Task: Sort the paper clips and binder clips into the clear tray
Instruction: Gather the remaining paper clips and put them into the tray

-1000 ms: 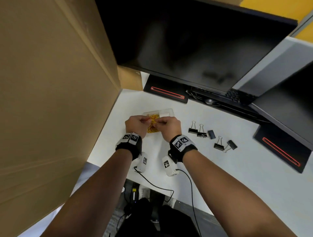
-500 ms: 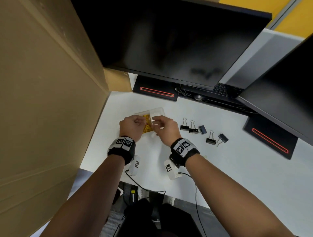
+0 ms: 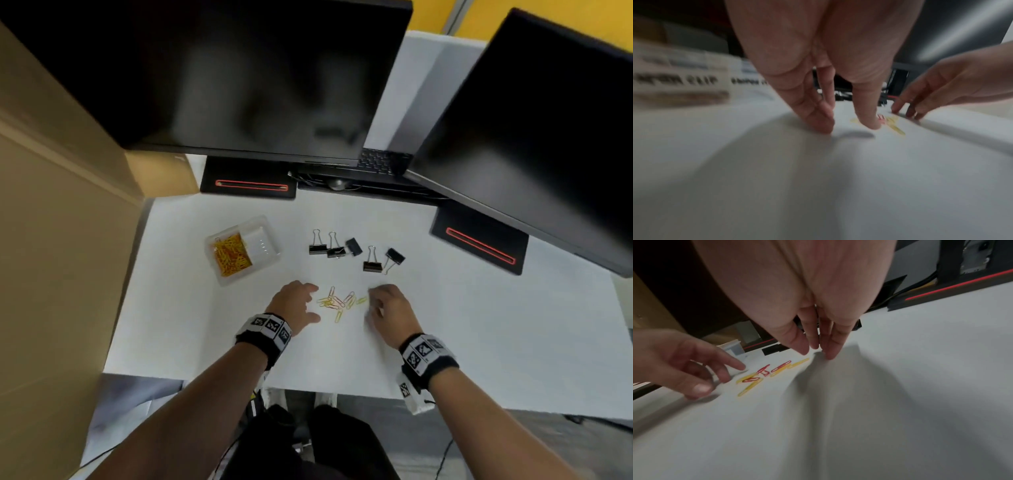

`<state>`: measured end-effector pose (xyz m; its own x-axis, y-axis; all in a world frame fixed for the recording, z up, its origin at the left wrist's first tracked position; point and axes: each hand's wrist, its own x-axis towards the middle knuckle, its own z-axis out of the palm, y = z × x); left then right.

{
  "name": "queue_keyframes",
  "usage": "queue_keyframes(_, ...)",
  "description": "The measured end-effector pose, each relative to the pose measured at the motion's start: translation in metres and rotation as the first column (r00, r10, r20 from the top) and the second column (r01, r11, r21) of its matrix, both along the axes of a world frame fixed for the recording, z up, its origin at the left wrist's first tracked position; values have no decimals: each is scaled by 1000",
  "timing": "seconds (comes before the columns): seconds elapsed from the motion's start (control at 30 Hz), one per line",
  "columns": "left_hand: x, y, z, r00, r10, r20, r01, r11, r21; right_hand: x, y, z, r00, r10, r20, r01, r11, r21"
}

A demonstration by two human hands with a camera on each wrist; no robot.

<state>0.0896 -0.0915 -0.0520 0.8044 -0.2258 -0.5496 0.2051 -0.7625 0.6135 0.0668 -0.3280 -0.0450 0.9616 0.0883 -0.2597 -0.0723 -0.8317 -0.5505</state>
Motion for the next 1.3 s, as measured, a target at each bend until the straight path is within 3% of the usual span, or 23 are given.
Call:
queue_keyframes(0.17,1,-28,-7,1000,24,8,-23,994,-102,0,26,-6,994,108,1,-108,991,76)
queue_keyframes(0.27,3,-30,-7,997,-26,78,30,998,-48,2,23,-9,994,110,-11,-109,991,80)
queue_keyframes(0.4,7,-28,-6,978,-163,131,152,984,88,4,29,-12,969,232,-81,-235,971,-34)
queue_keyframes(0.5,8,-35,-8,964,-205,170,187,975,117,4,42,-19,922,379,-83,-388,899,-202)
queue_keyframes(0.7,5,-38,-10,968,-132,215,111,988,104,9,37,-29,926,374,56,-356,912,-203)
queue_keyframes(0.93,-5,-41,-18,954,-107,282,79,991,107,13,35,-20,904,424,48,-402,884,-239)
queue_keyframes(1.3,-9,-39,-23,971,-32,238,22,999,42,16,26,-26,893,426,145,-378,885,-272)
